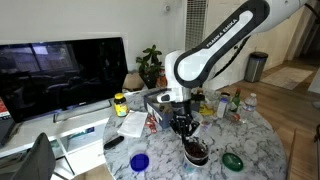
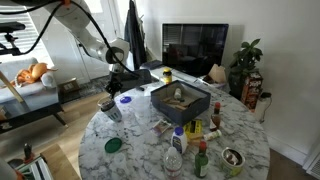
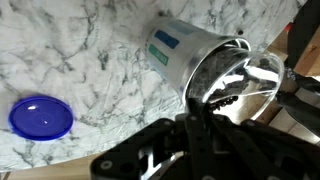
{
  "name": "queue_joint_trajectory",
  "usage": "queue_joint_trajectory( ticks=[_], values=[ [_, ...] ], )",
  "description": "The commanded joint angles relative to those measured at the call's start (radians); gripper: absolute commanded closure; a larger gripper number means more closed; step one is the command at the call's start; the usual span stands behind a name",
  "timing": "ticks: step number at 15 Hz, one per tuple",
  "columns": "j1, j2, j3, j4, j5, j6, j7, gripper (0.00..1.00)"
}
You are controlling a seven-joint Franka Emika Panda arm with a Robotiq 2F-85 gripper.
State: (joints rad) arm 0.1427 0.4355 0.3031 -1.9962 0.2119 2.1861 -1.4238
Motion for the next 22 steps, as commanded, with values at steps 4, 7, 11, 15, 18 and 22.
queue_joint_trajectory(
  ticks=[4, 7, 11, 15, 18, 22],
  values=[
    [-0.004, 0.017, 0.022, 0.025, -0.024, -0.123, -0.116, 0.99],
    [0.002, 0.008, 0.014, 0.010, -0.007, -0.098, -0.098, 0.94],
    [0.003, 0.008, 0.014, 0.011, -0.014, -0.098, -0.098, 0.94],
    [0.003, 0.014, 0.008, -0.001, -0.059, -0.101, -0.142, 0.99],
    [0.001, 0.017, 0.011, 0.000, -0.091, -0.112, -0.207, 0.99],
    [0.002, 0.019, 0.010, 0.006, -0.139, -0.138, -0.298, 0.99]
  ],
)
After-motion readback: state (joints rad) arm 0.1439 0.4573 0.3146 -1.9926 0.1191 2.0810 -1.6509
